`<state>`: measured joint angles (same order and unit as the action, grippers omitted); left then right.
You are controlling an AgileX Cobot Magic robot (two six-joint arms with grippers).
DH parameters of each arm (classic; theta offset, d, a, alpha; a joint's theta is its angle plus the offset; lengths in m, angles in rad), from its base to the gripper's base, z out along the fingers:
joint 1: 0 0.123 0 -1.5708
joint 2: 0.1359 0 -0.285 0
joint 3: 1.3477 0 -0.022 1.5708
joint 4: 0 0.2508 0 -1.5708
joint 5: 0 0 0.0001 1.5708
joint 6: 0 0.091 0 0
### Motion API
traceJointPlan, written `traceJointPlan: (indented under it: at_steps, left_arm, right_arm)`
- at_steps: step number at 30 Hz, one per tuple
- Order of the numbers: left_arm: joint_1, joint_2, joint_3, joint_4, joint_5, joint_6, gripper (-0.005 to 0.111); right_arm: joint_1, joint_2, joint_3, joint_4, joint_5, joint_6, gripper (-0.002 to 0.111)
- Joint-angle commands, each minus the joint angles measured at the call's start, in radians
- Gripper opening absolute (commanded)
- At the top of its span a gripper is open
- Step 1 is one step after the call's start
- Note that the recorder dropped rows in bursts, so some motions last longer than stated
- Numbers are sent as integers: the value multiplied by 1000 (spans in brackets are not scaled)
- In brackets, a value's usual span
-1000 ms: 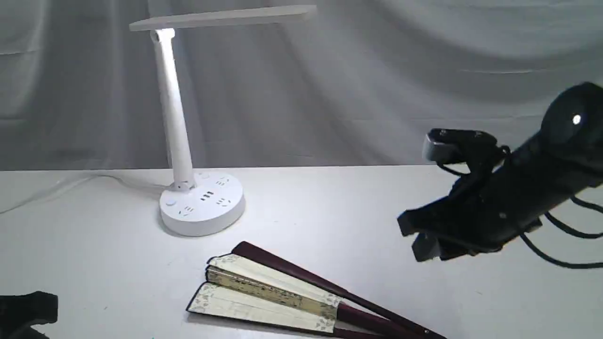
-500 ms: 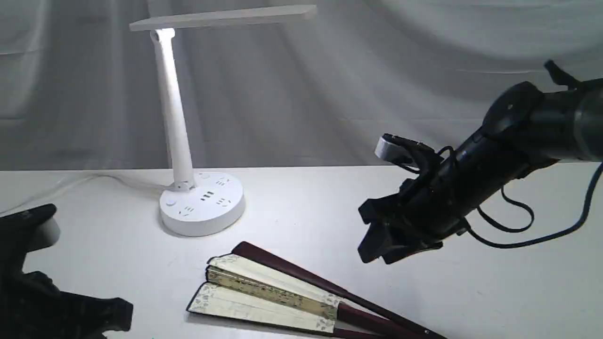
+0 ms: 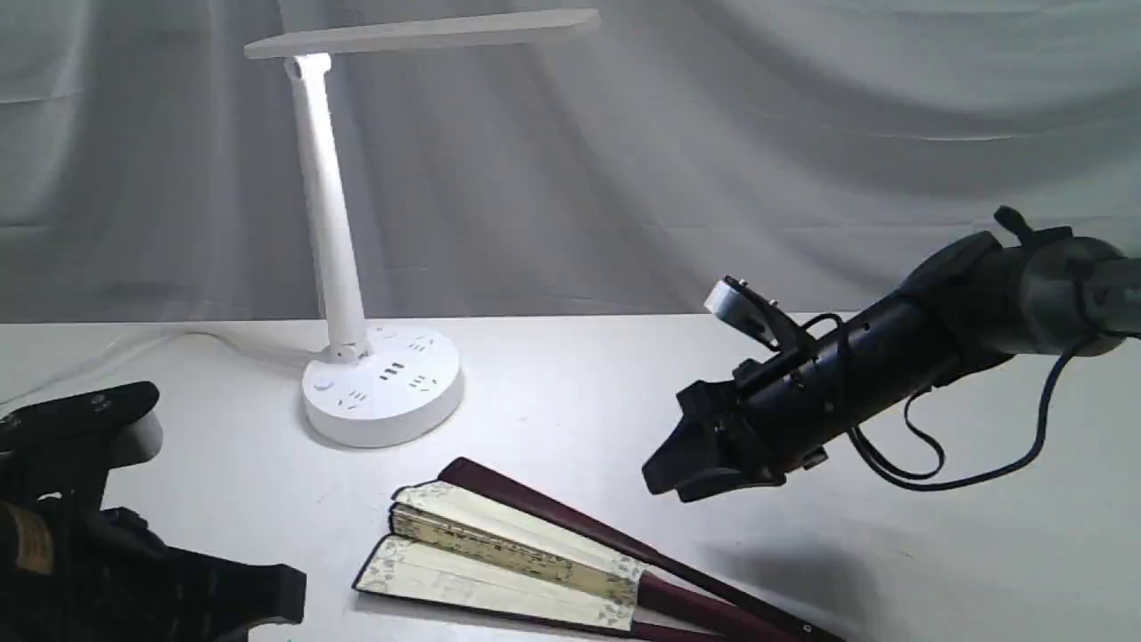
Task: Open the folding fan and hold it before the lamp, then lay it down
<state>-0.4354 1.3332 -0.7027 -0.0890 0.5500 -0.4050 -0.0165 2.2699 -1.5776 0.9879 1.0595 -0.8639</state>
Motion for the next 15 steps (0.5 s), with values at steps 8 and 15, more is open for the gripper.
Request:
traceJointPlan:
  at_steps: [8,15]
  left_arm:
    - [-7,-1,-6,4,-38,-11,13]
    - [-7,-1,-6,4,-38,-11,13]
  right_arm:
    - [25,81,-7,57,22,-25,39]
    - [62,92,-7,46,24,-12,39]
